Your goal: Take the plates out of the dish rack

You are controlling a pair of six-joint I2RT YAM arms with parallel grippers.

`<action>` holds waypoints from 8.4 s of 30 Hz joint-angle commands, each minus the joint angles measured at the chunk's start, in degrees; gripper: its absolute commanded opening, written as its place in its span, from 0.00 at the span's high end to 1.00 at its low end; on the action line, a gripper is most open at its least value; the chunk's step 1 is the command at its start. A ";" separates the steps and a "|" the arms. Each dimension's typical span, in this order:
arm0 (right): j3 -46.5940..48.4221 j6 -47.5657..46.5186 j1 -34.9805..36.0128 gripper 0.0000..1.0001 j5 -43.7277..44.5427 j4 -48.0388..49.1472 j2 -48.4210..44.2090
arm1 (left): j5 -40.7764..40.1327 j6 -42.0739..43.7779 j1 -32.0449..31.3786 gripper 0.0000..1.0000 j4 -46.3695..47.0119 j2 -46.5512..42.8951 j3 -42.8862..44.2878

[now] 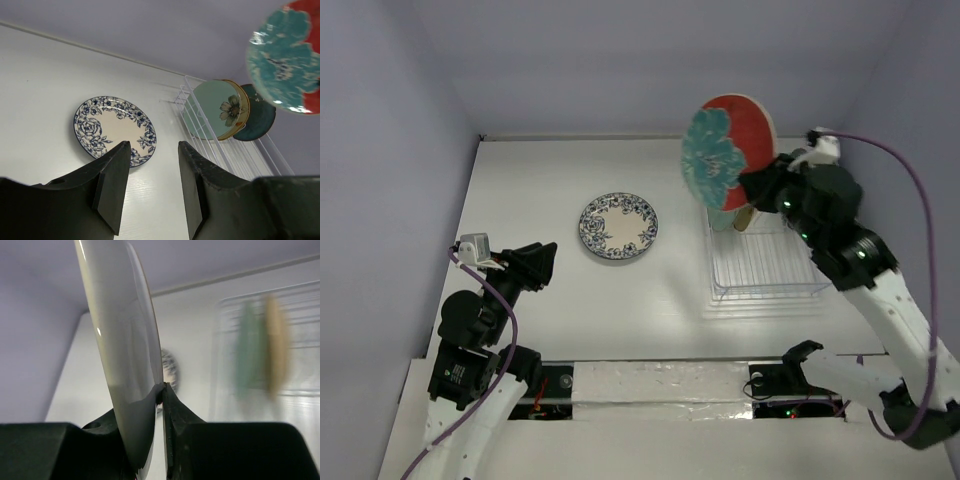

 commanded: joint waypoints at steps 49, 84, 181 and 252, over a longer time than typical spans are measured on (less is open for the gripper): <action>-5.09 26.94 12.03 0.49 -19.55 46.61 53.43 | 0.37 0.02 -0.39 0.60 3.05 -0.85 0.23; -5.36 -1.46 14.14 1.00 8.55 13.04 17.06 | 0.90 0.11 -0.39 0.60 3.23 -2.17 0.14; 3.96 16.20 10.09 1.00 -16.38 35.78 38.48 | -1.56 -0.24 -0.92 0.59 2.18 -2.34 0.49; -5.10 -6.39 -3.09 0.43 18.16 4.85 22.75 | -1.12 -0.24 -0.92 0.60 2.53 -1.81 0.32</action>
